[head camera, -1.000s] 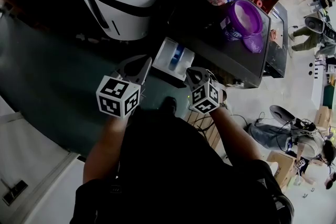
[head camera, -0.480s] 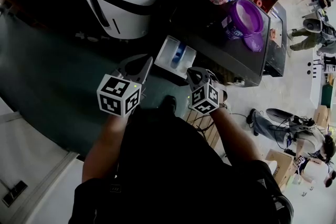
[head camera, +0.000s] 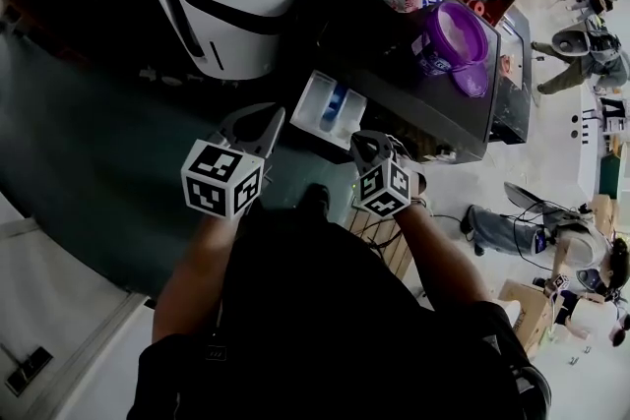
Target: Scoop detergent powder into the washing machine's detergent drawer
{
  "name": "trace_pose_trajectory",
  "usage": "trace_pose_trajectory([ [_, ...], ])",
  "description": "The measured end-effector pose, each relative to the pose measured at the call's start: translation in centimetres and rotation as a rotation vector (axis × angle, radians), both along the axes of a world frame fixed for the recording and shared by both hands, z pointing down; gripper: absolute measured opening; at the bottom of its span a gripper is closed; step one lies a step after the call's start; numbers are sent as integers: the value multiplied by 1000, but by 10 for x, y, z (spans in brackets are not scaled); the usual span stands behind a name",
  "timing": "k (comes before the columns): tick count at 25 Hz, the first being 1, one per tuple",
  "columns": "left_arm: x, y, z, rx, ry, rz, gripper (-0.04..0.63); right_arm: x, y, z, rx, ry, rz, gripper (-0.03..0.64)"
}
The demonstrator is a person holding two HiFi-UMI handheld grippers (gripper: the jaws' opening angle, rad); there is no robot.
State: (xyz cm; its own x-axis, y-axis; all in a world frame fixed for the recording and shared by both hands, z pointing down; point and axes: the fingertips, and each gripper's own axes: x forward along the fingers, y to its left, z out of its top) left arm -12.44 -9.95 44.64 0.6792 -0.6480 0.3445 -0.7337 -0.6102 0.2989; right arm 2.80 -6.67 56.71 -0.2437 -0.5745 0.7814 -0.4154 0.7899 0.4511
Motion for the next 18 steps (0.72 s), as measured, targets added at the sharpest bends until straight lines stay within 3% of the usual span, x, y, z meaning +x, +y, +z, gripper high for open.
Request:
trace_pose_trajectory([
  [18, 7, 3, -8, 16, 18, 17, 3, 6, -4, -26, 81, -54, 55, 21],
])
